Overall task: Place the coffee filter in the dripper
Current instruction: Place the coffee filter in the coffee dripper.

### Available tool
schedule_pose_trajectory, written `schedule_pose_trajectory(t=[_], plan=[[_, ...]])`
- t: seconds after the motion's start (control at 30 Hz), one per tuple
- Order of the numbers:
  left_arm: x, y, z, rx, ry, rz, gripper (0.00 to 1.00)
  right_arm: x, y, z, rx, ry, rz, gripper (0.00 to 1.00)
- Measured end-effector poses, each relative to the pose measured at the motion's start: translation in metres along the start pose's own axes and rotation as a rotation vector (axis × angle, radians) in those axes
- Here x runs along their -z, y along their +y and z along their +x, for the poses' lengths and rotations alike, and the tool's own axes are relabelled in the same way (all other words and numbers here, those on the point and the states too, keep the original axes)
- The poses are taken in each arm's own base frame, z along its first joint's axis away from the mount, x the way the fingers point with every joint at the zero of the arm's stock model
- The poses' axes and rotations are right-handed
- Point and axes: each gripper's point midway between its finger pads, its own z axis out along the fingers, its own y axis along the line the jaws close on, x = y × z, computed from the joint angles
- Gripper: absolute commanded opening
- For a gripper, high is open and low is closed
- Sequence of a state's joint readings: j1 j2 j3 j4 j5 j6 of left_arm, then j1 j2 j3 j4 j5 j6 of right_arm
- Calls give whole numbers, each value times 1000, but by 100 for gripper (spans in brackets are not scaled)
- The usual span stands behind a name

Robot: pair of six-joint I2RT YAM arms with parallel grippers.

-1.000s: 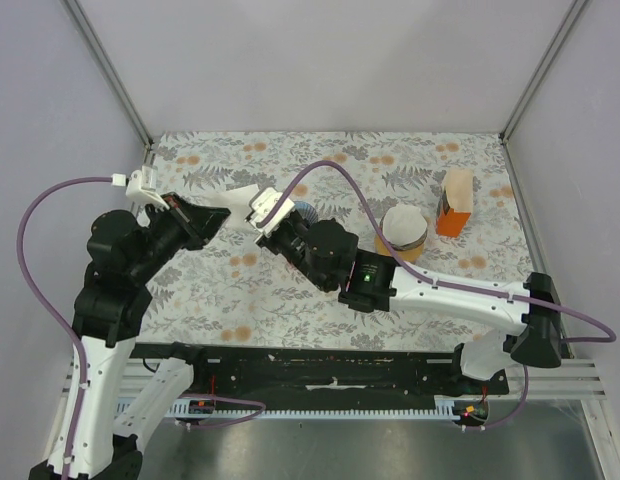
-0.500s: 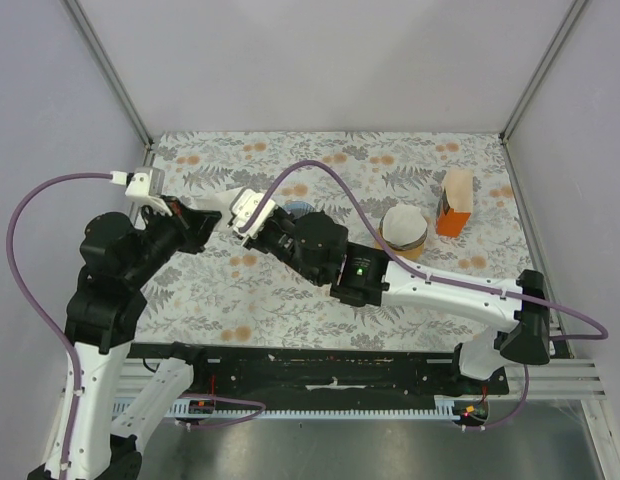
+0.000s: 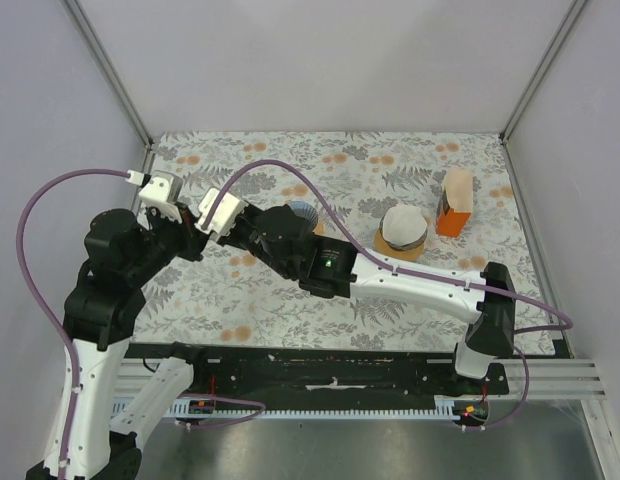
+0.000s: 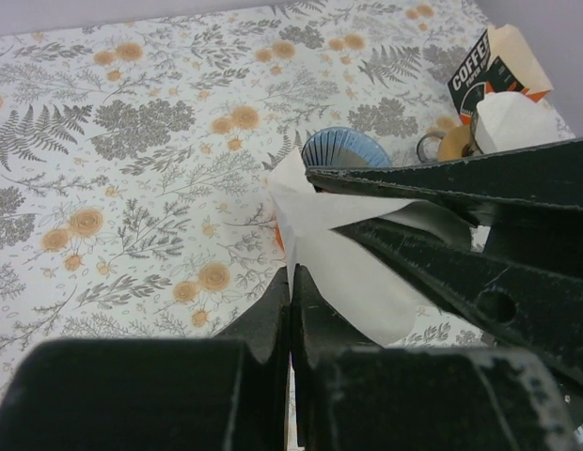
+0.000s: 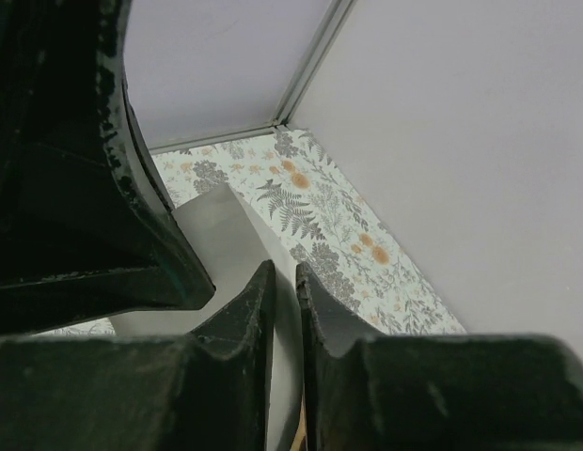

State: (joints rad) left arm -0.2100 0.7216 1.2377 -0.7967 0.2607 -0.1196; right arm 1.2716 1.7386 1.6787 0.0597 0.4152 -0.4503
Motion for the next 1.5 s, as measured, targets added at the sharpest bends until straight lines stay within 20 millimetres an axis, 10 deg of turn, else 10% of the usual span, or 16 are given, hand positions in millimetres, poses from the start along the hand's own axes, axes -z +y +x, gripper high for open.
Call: schedule_pose_trajectory(t=[0.1,0.67,0.9,1.27,1.5], plan=[[-3,4,5,-13,27,-12,2,0,-1,2,4,10,3,0],[-11,16,-10,-40,112,-71,3,-3,-11,8,-152,19,18,0],[-16,4,-10,-29,125,6,36,3,-26,14,-250,31,48,0],[-25,8,-10,45,113,2,52,3,-24,26,-293,43,76,0],[-37,15,22,72,189,-11,34,3,-31,25,-291,36,113,0]])
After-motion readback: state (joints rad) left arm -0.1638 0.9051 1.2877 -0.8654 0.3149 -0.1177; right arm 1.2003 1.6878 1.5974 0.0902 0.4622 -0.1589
